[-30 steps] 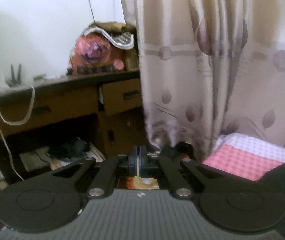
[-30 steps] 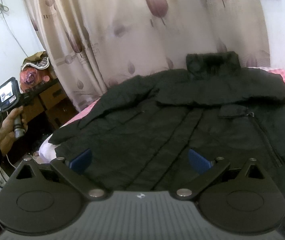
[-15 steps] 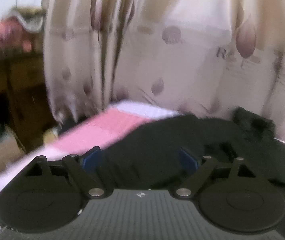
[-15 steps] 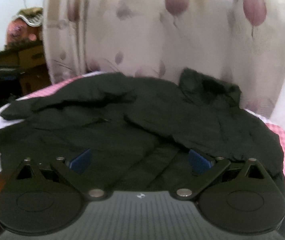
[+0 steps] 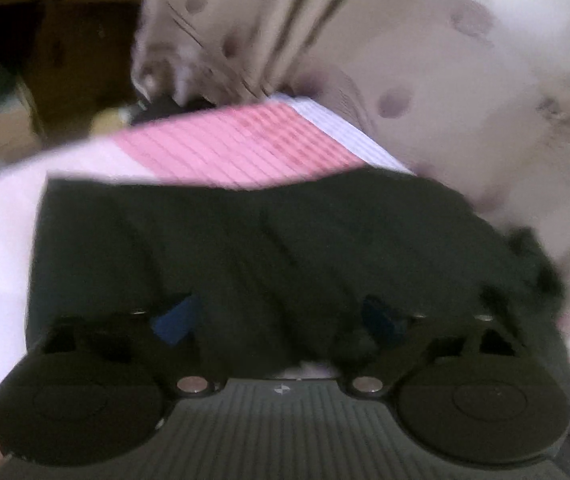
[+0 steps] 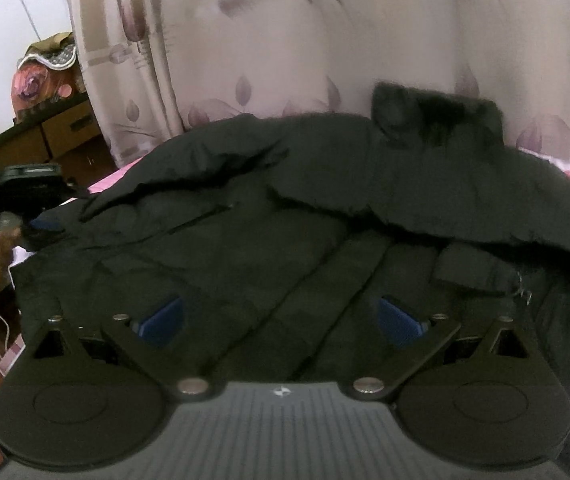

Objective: Fold large clothes

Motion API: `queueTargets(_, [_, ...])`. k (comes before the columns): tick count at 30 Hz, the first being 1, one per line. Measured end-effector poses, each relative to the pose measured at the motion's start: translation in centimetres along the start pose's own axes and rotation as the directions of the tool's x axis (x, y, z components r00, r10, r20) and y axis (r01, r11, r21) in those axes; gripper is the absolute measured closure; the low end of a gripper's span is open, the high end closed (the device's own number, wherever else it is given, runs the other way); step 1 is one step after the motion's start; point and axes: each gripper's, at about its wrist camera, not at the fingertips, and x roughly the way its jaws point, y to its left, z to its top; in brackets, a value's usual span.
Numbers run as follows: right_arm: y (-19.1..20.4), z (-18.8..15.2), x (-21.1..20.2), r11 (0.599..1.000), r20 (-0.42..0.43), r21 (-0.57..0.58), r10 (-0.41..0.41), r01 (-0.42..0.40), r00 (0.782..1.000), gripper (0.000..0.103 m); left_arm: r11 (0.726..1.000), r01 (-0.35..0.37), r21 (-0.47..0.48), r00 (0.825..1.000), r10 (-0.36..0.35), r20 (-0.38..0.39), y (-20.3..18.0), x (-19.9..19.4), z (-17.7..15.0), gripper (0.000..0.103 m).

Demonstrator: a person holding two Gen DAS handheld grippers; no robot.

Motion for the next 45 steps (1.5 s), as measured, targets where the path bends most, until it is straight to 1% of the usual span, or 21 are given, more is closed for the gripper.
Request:
queueTargets(1, [0.0,0.0,0.0,1.0,-0.002,0.006,0.001,-0.001,1.0,0.0,0.999,-0.031,-0.01,1.0,0.031,0.004,0.2,0.8,0.5,0.053])
queueTargets(2, [-0.1,-0.1,0.0,1.0,-0.003,0.009,0.003,-0.003,1.0,0.0,0.999,-0.044,-0.014,0.999,0.044,-0.001,0.3,1.5,1.0,0.071])
queueTargets(5, [0.0,0.2,-0.1,1.0,0.003,0.007,-0.002,0.002,1.0,0.0,0.995,-0.103,0.003,0.995,0.103,0.012,0.2,3.4,2.7,0.092])
queueTargets(7, [0.1,0.4,-0.2,1.0,0.011,0.006,0.003,-0.003,1.0,0.0,0.987,-0.155,0.041,0.987,0.153,0.057,0.1,4.1,3.7,0.092])
queueTargets(9, [0.2,0.4,-0.4,1.0,0.015,0.003,0.006,-0.006,1.0,0.0,0.965,-0.247,0.089,0.966,0.238,0.099,0.3,4.7,4.8,0.093])
queueTargets(11, [0.4,0.5,-0.5,1.0,0.011,-0.004,0.015,-0.015,1.0,0.0,0.975,-0.216,0.053,0.973,0.211,0.093,1.7,3.9,5.8,0.094])
queueTargets(13, [0.4,0.5,-0.8,1.0,0.015,-0.004,0.027,-0.027,1.0,0.0,0.991,-0.133,0.03,0.989,0.131,0.074,3.2,1.5,6.3,0.073])
queueTargets(15, [0.3,0.4,-1.1,0.999,0.021,0.0,0.042,-0.042,0.999,0.0,0.992,-0.123,0.027,0.99,0.12,0.072,4.5,-1.2,6.1,0.02])
queueTargets(17, [0.2,0.3,-1.3,0.999,0.024,0.008,0.05,-0.05,0.998,0.0,0.991,-0.128,0.021,0.985,0.125,0.119,5.9,-4.3,5.2,0.005])
queueTargets(20, [0.0,0.2,-1.0,0.997,0.018,0.025,0.069,-0.07,0.997,0.0,0.993,-0.118,-0.025,0.988,0.12,0.095,8.4,-7.2,4.2,0.002])
queueTargets(23, [0.0,-0.1,-0.5,0.994,0.01,0.055,0.094,-0.095,0.996,0.0,0.99,-0.137,-0.021,0.99,0.138,0.021,9.8,-6.8,3.2,0.003])
queueTargets(26, [0.2,-0.5,-0.4,0.991,0.005,0.081,0.104,-0.104,0.995,0.0,0.994,-0.112,0.008,0.992,0.113,-0.057,9.7,-4.6,2.5,0.018])
queueTargets(27, [0.3,-0.5,-0.5,0.991,0.005,0.083,0.104,-0.104,0.995,0.0,0.993,-0.116,0.037,0.992,0.118,-0.051,9.3,-4.2,2.3,0.019])
queueTargets(28, [0.4,-0.6,-0.6,0.991,0.006,0.082,0.102,-0.102,0.995,0.0,0.984,-0.145,0.101,0.989,0.148,-0.02,8.3,-3.8,2.2,0.037])
queueTargets(29, [0.4,-0.7,-0.8,0.992,0.006,0.077,0.097,-0.098,0.995,0.0,0.979,-0.14,0.146,0.989,0.145,-0.024,7.6,-3.4,2.3,0.074])
queueTargets(30, [0.4,-0.7,-0.9,0.993,0.007,0.073,0.091,-0.091,0.996,0.0,0.978,-0.129,0.163,0.99,0.135,-0.028,7.1,-3.0,2.6,0.088])
queueTargets(32, [0.3,-0.6,-1.2,0.995,0.011,0.065,0.074,-0.074,0.997,0.0,0.969,-0.17,0.177,0.985,0.164,0.048,5.8,-3.1,3.6,0.092])
queueTargets(35, [-0.1,-0.1,-1.2,0.996,0.018,0.069,0.052,-0.053,0.998,0.0,0.938,-0.27,0.219,0.952,0.227,0.203,3.8,-3.4,6.6,0.092])
queueTargets(38, [-0.4,0.5,-0.8,0.997,0.027,0.071,0.04,-0.042,0.999,0.0,0.943,-0.302,0.139,0.923,0.253,0.292,2.9,-3.5,10.7,0.091])
queueTargets(41, [-0.2,1.1,-0.1,0.999,0.038,0.028,0.019,-0.02,0.999,0.0,0.929,-0.351,0.118,0.902,0.301,0.309,1.4,-1.8,12.9,0.09])
queueTargets(45, [0.0,2.1,1.3,0.997,0.053,-0.074,-0.028,0.032,0.998,0.0,0.874,-0.448,0.187,0.878,0.391,0.276,-0.3,2.2,12.3,0.085])
